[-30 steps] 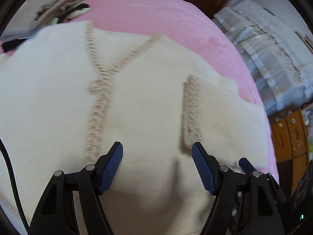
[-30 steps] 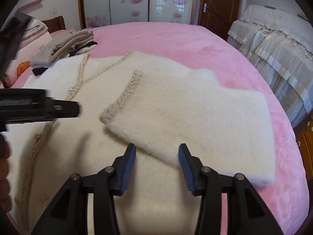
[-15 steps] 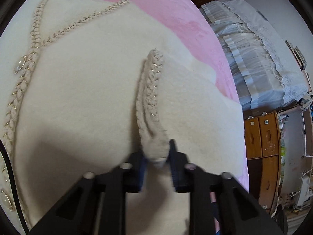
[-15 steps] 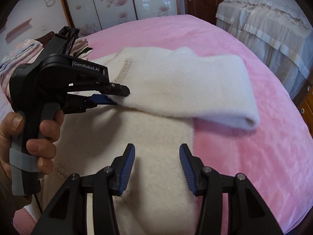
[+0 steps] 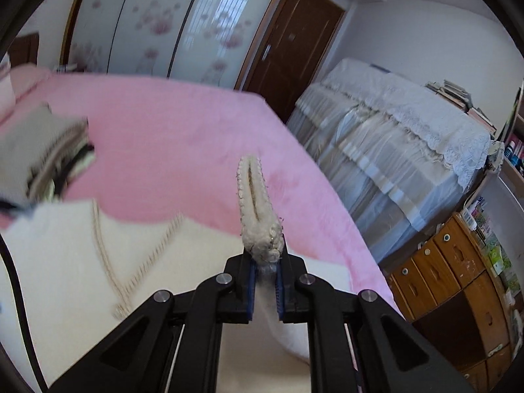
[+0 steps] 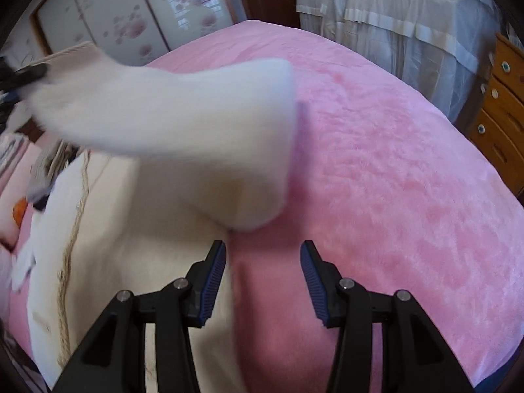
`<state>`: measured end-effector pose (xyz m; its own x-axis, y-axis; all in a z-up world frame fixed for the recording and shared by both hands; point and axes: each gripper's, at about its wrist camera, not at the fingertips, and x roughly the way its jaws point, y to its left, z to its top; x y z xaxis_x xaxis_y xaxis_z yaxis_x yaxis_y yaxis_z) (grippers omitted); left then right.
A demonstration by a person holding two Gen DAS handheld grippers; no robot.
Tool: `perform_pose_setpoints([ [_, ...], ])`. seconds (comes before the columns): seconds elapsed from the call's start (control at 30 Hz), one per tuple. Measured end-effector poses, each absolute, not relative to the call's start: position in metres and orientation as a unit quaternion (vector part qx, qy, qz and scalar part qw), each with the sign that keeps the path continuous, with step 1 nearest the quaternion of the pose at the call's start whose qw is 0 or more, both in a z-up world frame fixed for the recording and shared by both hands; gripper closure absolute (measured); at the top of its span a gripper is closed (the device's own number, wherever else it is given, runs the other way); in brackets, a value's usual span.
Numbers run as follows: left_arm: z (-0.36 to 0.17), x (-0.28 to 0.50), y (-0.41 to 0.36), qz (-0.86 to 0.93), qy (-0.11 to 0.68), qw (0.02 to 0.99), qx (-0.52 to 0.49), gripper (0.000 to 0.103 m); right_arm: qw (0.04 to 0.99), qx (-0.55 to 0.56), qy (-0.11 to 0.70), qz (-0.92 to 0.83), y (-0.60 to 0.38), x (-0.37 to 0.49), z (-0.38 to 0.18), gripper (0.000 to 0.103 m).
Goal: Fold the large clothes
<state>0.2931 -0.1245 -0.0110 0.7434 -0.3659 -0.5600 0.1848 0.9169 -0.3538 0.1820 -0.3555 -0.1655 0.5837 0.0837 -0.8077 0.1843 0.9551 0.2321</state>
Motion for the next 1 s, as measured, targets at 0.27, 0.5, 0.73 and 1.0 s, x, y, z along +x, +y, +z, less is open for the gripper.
perform_pose_setpoints([
  [0.27, 0.011, 0.296, -0.098, -0.124, 0.314, 0.933, -0.122, 0.096, 0.888, 0.124, 0.440, -0.043, -0.338, 0.234, -0.167, 0.095],
  [0.5, -0.042, 0.288, -0.037, -0.060, 0.326, 0.935, -0.130, 0.096, 0.895, 0.004, 0.445, -0.044, -0.299, 0.240, -0.167, 0.093],
  [0.73, -0.167, 0.288, 0.022, 0.009, 0.441, 0.886, -0.145, 0.096, 0.885, -0.062, 0.460, -0.036, -0.276, 0.232, -0.170, 0.057],
  [1.0, -0.184, 0.277, 0.044, -0.048, 0.473, 0.863, -0.171, 0.038, 0.877, -0.054, 0.476, 0.042, -0.271, 0.202, -0.147, 0.049],
])
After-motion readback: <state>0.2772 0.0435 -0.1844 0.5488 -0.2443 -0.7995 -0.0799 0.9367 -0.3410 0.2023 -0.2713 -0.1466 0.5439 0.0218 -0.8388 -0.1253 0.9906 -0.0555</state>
